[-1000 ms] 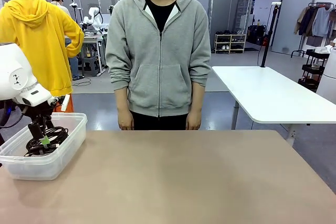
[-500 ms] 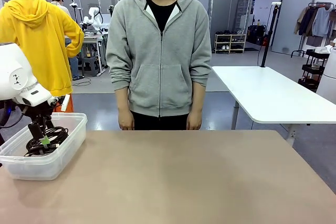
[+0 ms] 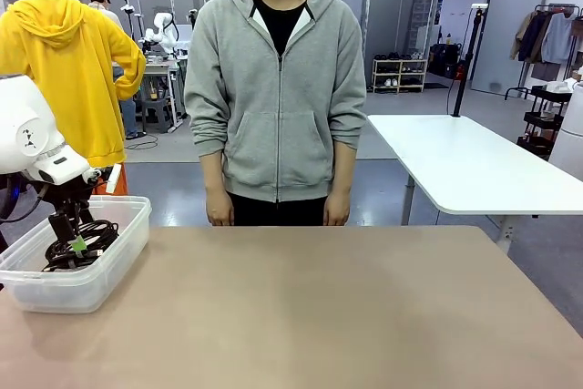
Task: Organize and store the cables.
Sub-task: Place the USB Extension Cable into the Organizing box.
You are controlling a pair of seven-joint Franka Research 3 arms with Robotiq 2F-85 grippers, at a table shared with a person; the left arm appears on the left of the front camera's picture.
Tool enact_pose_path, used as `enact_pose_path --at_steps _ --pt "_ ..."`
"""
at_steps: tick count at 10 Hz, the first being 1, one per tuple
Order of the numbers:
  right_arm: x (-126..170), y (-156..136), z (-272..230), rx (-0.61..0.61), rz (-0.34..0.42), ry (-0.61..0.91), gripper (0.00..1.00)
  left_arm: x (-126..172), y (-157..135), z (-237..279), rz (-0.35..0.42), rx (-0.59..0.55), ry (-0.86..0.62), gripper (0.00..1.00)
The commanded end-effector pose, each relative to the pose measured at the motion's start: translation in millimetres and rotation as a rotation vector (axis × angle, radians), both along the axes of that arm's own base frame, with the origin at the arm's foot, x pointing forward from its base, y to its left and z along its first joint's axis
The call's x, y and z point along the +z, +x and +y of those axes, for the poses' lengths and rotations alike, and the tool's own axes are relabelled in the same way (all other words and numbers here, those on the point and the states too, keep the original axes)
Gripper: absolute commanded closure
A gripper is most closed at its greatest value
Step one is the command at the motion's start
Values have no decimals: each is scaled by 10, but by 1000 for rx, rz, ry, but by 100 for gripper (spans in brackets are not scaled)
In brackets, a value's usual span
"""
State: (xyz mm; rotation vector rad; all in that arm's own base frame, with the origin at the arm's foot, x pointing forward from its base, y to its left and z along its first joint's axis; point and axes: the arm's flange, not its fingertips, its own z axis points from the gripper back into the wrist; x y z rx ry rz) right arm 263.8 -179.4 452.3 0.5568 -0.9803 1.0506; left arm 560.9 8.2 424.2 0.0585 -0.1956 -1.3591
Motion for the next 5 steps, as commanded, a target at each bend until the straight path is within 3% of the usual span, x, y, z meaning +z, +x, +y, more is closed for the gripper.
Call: enact_pose_path --at_steps 1,5 --pt "-6 -3 -7 10 -21 5 0 -1 11 24 -1 3 1 0" --pt "-6 -3 -7 10 -21 5 0 -1 11 24 -1 3 1 0"
